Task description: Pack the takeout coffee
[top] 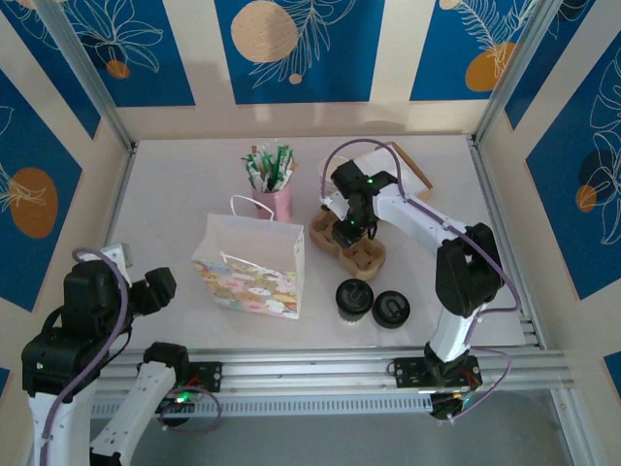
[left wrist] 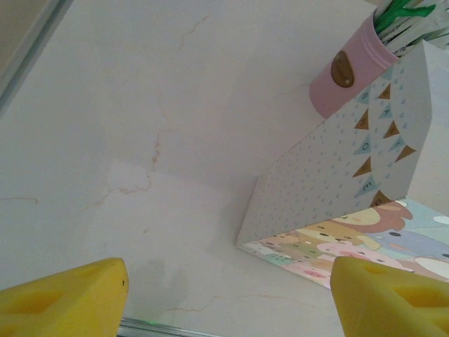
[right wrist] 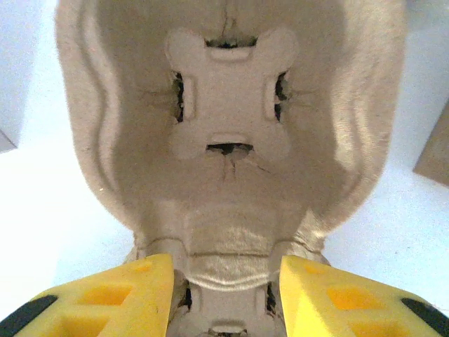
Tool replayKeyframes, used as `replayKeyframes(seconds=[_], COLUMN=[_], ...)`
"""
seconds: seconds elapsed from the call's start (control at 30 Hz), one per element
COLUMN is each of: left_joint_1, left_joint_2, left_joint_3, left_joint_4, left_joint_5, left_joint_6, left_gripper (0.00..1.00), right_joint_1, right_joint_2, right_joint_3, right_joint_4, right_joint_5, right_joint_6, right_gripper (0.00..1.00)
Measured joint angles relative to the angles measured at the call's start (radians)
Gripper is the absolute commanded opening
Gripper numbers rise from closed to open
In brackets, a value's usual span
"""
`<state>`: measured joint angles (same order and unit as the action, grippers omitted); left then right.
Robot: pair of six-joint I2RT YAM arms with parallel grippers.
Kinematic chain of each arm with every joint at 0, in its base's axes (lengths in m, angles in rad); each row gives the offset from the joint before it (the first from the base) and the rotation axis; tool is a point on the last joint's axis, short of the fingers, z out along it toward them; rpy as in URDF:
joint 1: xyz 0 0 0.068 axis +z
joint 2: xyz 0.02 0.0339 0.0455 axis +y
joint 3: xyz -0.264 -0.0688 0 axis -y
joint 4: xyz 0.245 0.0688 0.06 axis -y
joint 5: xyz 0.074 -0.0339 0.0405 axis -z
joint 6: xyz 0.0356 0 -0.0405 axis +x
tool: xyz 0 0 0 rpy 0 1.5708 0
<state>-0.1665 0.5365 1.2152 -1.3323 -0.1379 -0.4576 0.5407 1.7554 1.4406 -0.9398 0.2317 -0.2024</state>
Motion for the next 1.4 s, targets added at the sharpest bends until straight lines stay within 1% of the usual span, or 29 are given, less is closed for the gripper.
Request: replayKeyframes(seconds=[0.07, 0.17, 0.4, 0.47, 0.53, 0.57, 0.8, 1.07, 1.4], left_joint_1=[0.0, 0.0, 0.0, 0.0, 0.0, 0.0, 0.0, 0.0, 0.0], left_joint_2=[0.011, 0.022, 0.024, 0.024, 0.024, 0.024, 0.024, 0.024, 0.024], left_joint_3=[0.011, 0.029, 0.044, 0.045, 0.045, 0.045, 0.045, 0.044, 0.044], left_joint_4=[0.0, 0.0, 0.0, 0.0, 0.0, 0.0, 0.0, 0.0, 0.001], left_joint_5=[-0.013, -0.028, -0.028, -0.027, -0.027, -0.027, -0.023, -0.019, -0.004], left_joint_6=[0.013, 0.025, 0.046, 0.05, 0.05, 0.05, 0.068, 0.068, 0.068], left_gripper=[0.76, 0.76, 0.76, 0.76, 0.76, 0.76, 0.75, 0.75, 0.76], right_joint_1=[-0.003, -0.008, -0.029, -0.031, -0.031, -0.031, -0.031, -0.027, -0.023], right_joint_2=[-0.028, -0.055, -0.05, -0.04, -0.023, -0.015, 0.043, 0.05, 0.085], right_joint_3=[0.0, 0.0, 0.0, 0.0, 0.0, 0.0, 0.01, 0.022, 0.039], right_joint_4=[0.001, 0.001, -0.001, -0.005, -0.01, -0.012, -0.025, -0.028, -0.042], right_joint_5=[-0.003, -0.008, -0.032, -0.039, -0.048, -0.05, -0.055, -0.058, -0.075], right_joint_6=[0.0, -0.004, -0.023, -0.027, -0.03, -0.032, -0.034, -0.034, -0.034], right_gripper=[0.46, 0.52, 0.58, 0.57, 0.53, 0.53, 0.53, 0.54, 0.51])
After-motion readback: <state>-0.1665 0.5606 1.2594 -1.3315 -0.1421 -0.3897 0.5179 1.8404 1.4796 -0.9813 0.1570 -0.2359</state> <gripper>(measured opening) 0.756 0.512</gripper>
